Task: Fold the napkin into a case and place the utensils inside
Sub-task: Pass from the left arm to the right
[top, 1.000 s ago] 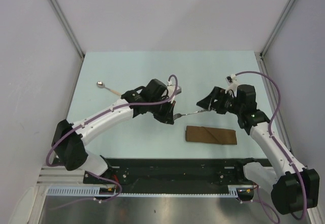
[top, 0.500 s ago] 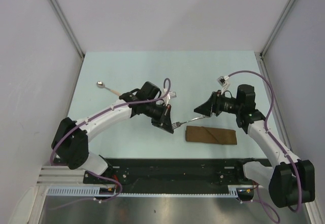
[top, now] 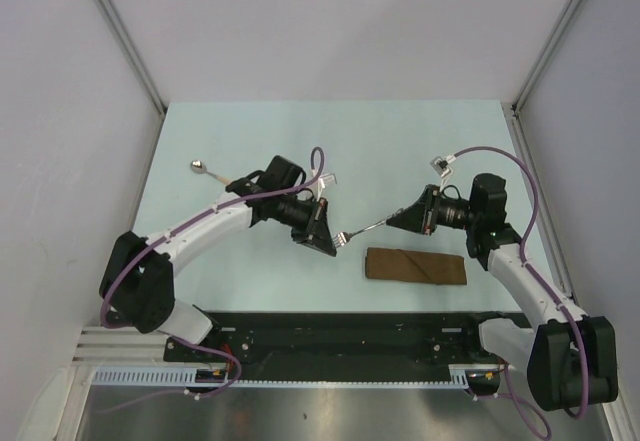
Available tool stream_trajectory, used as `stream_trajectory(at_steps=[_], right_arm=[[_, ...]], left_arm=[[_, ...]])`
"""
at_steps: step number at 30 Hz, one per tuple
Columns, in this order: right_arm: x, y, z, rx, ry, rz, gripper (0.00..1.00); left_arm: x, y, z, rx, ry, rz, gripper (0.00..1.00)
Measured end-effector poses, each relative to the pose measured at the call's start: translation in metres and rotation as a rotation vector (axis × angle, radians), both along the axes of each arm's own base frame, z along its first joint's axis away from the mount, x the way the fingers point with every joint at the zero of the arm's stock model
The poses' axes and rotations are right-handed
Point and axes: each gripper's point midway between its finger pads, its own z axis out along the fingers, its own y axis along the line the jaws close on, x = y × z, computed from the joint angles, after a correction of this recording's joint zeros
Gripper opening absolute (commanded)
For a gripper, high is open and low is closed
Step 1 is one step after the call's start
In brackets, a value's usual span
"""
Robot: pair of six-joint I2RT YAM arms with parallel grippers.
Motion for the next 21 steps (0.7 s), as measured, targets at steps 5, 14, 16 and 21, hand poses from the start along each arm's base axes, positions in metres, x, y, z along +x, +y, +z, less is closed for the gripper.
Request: stream_trajectory(at_steps=[5,14,16,21], right_arm=[[-0.004,0.002,0.011,0.034,-0.027,0.036,0.00],[0.003,-0.005,0.014,0.080,-0.006,-0.078,0.00],[0.003,-0.007,0.013,0.094,0.007,-0.102,0.00],[0.005,-0.009,0.017,0.116,0.008,-0.136,0.00]], left_arm=[[-0.002,0.001,0.002,-0.013,0.013,-0.010,0.01],[0.012,0.009,0.020,-0.083,-0.079,0.109,0.46],[0.014,0.010,0.026,-0.108,-0.105,0.145,0.46],[0.019,0.013,0.024,-0.148,-0.107,0.242,0.47]])
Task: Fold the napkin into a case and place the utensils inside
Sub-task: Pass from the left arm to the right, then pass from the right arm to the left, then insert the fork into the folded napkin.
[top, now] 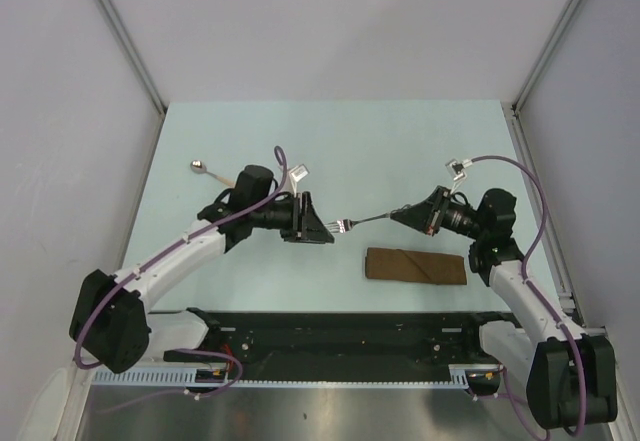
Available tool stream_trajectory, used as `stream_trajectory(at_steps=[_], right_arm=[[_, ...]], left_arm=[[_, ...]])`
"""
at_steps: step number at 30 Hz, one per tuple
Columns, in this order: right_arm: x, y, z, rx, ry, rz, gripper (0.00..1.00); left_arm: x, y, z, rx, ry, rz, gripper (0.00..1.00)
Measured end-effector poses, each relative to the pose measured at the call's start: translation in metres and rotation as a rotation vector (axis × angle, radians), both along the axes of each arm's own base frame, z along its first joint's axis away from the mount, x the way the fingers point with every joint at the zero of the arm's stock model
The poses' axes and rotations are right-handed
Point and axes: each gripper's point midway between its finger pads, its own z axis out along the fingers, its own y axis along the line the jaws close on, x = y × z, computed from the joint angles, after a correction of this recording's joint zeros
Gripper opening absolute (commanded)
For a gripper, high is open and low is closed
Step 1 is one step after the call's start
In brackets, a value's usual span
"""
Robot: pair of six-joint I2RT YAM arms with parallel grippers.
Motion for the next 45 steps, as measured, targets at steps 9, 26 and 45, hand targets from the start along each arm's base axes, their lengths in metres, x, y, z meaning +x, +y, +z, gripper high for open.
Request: stream_trajectory(at_steps=[9,26,45], right_arm=[[-0.008,-0.001,0.000,0.027,0.007,-0.018,0.00],[0.024,-0.043,-0.014,-0.132,0.242,-0.359,0.75],[-0.030,-0.189,-0.145,-0.616,0.868,-1.044,0.15]], left_arm=[[0.024,-0.001,0.008,-0.039,-0.010,0.116,0.21],[0.035,0.002,-0.008,0.061,-0.031,0.091,0.00],[0.014,-0.015,-0.080,0.288,0.130,-0.036,0.00]])
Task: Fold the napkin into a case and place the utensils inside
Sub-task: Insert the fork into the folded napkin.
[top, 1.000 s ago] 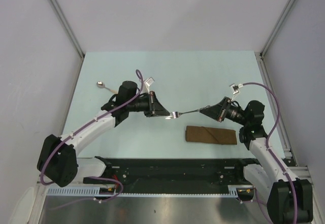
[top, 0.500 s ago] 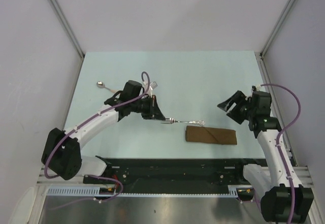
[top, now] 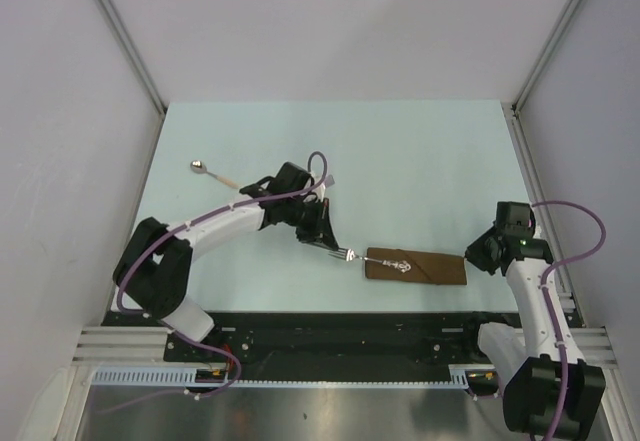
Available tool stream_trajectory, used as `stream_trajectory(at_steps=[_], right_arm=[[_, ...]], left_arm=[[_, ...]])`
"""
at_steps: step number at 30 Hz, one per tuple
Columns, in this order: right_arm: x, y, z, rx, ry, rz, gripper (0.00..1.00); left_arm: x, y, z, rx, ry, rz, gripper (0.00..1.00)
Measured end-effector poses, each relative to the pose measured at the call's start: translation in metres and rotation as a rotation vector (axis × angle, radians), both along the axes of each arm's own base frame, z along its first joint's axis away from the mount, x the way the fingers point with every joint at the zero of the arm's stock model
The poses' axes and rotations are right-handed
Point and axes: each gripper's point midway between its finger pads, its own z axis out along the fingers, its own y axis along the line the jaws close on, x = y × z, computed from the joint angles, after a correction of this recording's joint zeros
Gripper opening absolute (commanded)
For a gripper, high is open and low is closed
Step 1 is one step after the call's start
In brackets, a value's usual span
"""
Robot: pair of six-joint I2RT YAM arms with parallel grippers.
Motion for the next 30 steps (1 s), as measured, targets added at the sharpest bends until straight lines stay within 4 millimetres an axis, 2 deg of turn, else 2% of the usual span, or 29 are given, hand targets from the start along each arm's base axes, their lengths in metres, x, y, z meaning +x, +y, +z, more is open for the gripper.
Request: stream_trajectory(at_steps=[5,10,15,30], right_arm=[[-0.005,-0.028,-0.009,-0.056,0.029,-0.140,0.16],[-0.009,-0.044,-0.021,-0.085,0.065,-0.215,0.16],[-0.008,-0.048,-0.026,-0.099,0.074,-0.226,0.15],[-0.003,-0.052,-0.032,-0.116,0.062,-0.234,0.15]], left_arm=[[0.010,-0.011,0.001,0.014,-0.016,-0.004,0.00],[0.012,-0.013,-0.009,0.050,0.022,-0.005,0.00],[0.008,-0.013,-0.017,0.085,0.084,0.007,0.00],[0.012,-0.029,-0.020,0.138,0.217,0.105,0.00]])
